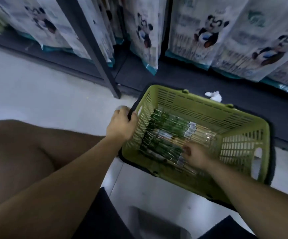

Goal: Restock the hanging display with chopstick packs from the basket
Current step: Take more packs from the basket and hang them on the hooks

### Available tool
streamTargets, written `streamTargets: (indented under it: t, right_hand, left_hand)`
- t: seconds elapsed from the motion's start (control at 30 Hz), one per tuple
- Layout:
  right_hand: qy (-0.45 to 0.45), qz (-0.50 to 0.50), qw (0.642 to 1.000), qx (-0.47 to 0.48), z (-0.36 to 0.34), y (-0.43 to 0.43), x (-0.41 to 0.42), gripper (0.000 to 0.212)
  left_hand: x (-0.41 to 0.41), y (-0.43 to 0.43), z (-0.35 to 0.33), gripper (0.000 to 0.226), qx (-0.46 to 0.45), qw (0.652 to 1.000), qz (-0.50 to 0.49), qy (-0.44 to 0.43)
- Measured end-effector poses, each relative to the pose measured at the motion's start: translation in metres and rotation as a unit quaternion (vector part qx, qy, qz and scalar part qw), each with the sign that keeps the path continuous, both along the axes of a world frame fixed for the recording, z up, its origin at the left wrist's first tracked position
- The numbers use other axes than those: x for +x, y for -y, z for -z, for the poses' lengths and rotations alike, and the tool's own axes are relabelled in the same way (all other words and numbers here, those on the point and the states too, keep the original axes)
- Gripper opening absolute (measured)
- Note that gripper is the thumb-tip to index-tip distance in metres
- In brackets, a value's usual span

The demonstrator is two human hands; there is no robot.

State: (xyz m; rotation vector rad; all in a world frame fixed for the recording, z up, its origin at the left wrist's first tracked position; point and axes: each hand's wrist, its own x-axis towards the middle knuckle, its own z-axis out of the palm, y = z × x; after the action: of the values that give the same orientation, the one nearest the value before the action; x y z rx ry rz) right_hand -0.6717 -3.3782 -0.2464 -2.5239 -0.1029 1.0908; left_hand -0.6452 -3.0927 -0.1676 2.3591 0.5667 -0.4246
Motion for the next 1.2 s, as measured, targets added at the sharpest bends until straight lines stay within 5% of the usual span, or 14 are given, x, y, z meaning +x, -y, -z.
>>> streamTargets:
  t: [0.1, 0.27, 0.43, 0.67, 0.97, 1.2]
  right_hand:
    - [0.014, -0.045, 0.998, -0.044, 0.027, 0.004, 0.004, 0.035]
    - [0.160, -0.042, 0.982, -0.090, 0.051, 0.002, 0.025, 0.056]
    - [0.127, -0.104, 0.979, -0.124, 0.066, -0.010, 0.047, 0.070]
    - [0.144, -0.152, 0.969, -0.129, 0.082, -0.023, 0.030, 0.059]
    - [0.112, -0.087, 0.987, -0.070, 0.080, -0.025, 0.025, 0.031]
    - [0.087, -0.069, 0.994, -0.023, 0.074, -0.015, 0.018, 0.036]
  left_hand:
    - [-0.011, 0.002, 0.018, 0.034, -0.019, 1.000, 0.015, 0.001]
    - [-0.011, 0.008, 0.026, 0.027, -0.014, 0.999, -0.007, 0.049]
    - [-0.009, 0.007, 0.029, 0.030, -0.004, 0.999, -0.017, 0.048]
    - [-0.008, 0.004, 0.036, 0.038, 0.000, 0.999, -0.030, 0.043]
    - [-0.008, 0.001, 0.038, 0.040, -0.014, 0.998, -0.037, 0.048]
    - [-0.009, 0.002, 0.040, 0.033, -0.030, 0.997, -0.040, 0.056]
